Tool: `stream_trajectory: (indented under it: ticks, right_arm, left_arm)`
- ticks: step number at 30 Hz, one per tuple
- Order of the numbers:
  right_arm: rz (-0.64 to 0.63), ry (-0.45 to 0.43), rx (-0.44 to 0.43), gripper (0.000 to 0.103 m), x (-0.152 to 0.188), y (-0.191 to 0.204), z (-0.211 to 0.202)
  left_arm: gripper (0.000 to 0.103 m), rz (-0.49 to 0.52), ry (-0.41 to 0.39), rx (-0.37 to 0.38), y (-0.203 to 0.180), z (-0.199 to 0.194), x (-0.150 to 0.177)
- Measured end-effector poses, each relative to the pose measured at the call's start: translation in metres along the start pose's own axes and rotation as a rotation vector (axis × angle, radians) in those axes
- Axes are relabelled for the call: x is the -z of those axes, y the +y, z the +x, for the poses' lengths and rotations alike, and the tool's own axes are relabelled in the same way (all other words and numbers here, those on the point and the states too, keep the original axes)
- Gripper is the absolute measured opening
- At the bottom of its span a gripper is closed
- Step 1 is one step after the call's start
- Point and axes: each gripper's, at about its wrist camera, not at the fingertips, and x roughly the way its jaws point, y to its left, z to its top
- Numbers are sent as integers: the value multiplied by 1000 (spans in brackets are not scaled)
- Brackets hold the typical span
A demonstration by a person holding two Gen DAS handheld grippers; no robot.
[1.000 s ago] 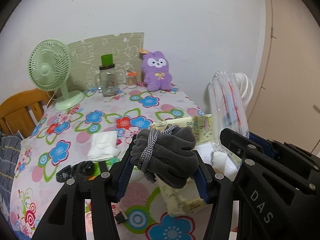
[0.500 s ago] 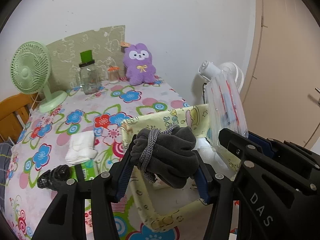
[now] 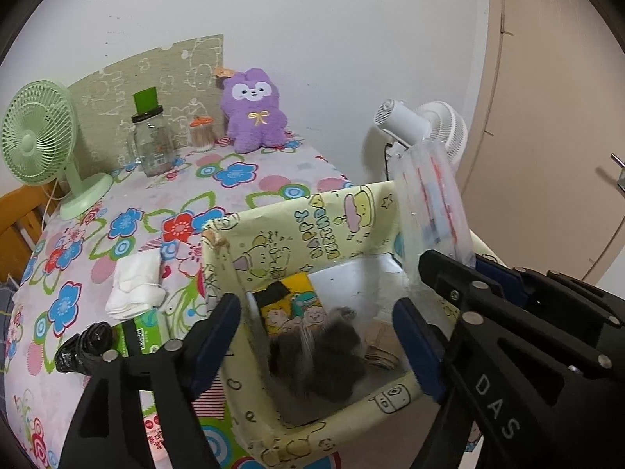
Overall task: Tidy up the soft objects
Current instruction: 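Open the left tool over the yellow box while the right tool releases the plastic bag inside, then withdraw both tools from the box back over the table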
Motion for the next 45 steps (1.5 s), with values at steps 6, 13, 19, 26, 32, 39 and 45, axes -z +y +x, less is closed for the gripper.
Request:
stream_trajectory:
  ticks: [6, 13, 19, 26, 32, 39, 45]
  right_arm:
    - [-16, 16, -38, 18, -1, -2, 0]
    - [-17, 43, -58, 24, -2, -4, 1]
    - [-1, 40, -64, 66, -1, -9, -3]
    - [9, 6, -55, 73, -2, -12, -14]
    - [10, -21, -44, 83, -1, -11, -28]
    - [10, -71, -37, 97, -1, -7, -51]
    - [6, -105, -42, 100, 2, -1, -69]
  left_arm:
    - [91, -7, 12, 14, -3, -2, -1]
    - [93, -5, 31, 2, -6, -2, -2]
    - [96, -14, 40, 15, -8, -4, -1]
    - [97, -8, 33, 7, -13, -14, -2]
    - [99, -3, 3, -3, -16, -28, -1]
    - [103, -2, -38, -12, -16, -48, 0]
    - [103, 0, -71, -17, -13, -66, 2]
